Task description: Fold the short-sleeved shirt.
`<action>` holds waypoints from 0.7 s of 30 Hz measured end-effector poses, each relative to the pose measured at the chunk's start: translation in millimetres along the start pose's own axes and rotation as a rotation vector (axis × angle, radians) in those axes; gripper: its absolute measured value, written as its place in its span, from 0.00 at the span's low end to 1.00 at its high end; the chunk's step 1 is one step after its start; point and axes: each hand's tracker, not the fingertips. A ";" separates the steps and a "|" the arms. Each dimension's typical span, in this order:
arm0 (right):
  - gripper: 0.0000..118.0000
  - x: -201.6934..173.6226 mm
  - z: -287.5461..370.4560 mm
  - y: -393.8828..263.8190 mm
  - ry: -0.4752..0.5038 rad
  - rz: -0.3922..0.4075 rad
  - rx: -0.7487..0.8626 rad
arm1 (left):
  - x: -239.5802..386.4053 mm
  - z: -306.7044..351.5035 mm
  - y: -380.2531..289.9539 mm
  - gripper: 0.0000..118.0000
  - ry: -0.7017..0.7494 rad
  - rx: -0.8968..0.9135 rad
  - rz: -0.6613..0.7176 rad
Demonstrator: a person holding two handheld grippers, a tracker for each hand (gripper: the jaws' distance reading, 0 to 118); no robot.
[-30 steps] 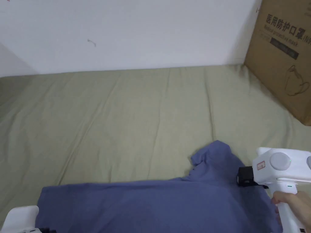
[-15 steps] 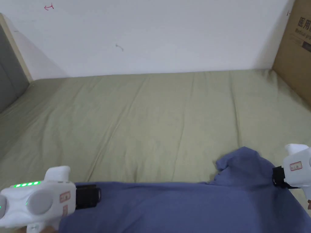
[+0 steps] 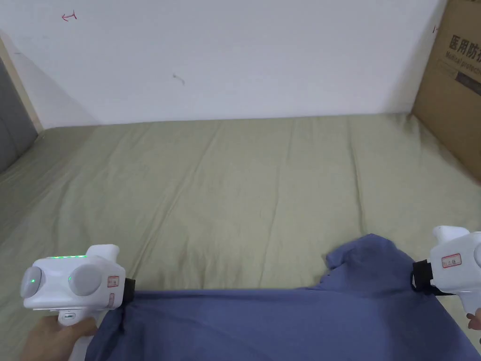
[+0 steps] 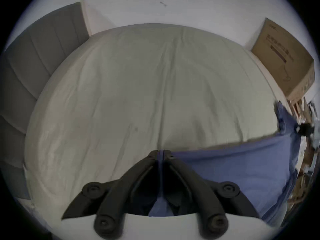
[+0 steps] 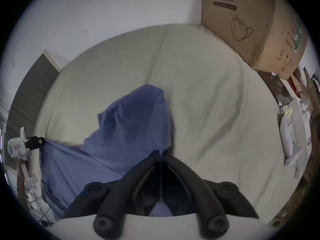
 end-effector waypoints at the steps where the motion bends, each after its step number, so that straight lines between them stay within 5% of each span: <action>1: 0.01 -2.6 8.3 -0.8 0.001 0.009 0.009 | 1.3 9.9 -1.1 0.03 -0.008 0.015 0.007; 13: 0.01 6.6 151.2 -88.3 0.038 0.059 0.131 | -22.8 175.8 -96.3 0.03 -0.060 0.174 0.004; 21: 0.01 21.3 125.8 -225.9 0.011 0.053 -0.078 | -39.3 158.2 -227.7 0.03 -0.072 -0.038 0.058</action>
